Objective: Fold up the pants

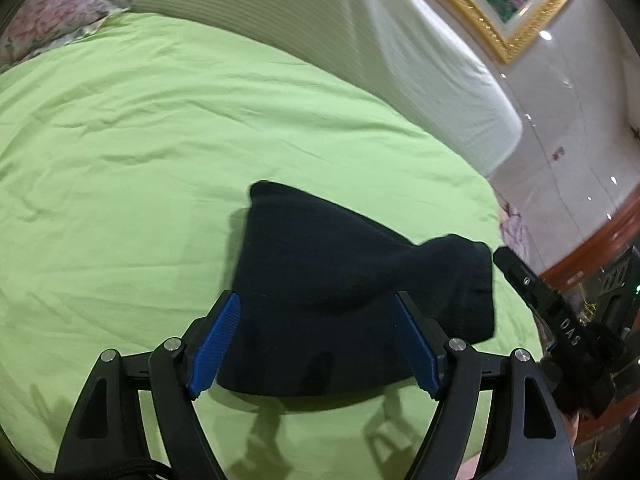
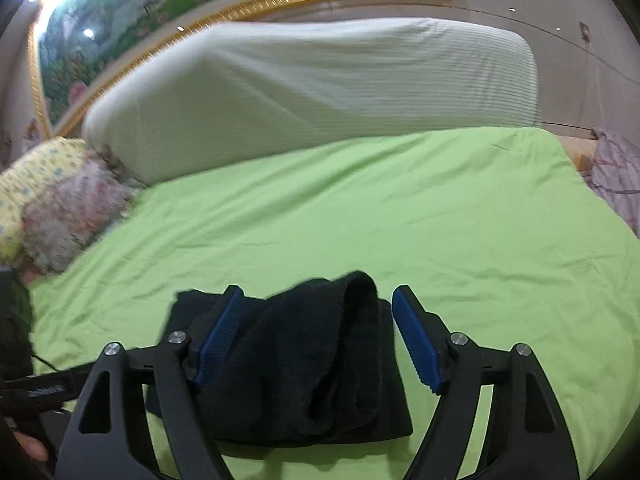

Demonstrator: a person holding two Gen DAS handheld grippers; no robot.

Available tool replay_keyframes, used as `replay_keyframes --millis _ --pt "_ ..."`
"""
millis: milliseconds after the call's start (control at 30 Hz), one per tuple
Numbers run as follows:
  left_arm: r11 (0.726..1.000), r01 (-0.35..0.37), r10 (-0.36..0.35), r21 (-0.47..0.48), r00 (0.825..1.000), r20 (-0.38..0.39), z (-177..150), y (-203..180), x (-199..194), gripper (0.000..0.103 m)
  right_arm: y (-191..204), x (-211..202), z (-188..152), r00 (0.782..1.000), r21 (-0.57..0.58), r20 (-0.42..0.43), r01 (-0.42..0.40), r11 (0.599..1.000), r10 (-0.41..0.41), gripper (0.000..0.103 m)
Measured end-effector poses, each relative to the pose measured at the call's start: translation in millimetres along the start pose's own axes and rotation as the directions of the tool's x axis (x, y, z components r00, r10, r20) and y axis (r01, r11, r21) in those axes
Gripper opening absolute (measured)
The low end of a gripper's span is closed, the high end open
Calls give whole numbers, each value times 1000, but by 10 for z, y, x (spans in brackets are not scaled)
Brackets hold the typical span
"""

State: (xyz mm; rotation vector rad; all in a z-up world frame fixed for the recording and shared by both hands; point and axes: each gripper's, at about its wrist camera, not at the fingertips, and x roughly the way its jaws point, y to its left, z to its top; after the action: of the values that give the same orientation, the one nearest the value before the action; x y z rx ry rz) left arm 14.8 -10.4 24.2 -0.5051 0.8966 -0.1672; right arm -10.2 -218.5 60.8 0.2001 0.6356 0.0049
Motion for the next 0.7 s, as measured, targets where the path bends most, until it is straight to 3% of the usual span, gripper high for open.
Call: replay_keyframes --millis 200,500,700 --pt "999 -24 23 -34 999 -31 99 184 122 78 -124 173 -86 998 33 -53 36 999 -34 77" --pt "998 -51 49 -36 997 -58 223 171 371 79 -176 271 -226 991 -47 -72 106 993 -109 77" --pt "998 -57 53 -41 994 -98 254 156 580 79 -347 394 -311 989 -25 -121 82 996 -84 78"
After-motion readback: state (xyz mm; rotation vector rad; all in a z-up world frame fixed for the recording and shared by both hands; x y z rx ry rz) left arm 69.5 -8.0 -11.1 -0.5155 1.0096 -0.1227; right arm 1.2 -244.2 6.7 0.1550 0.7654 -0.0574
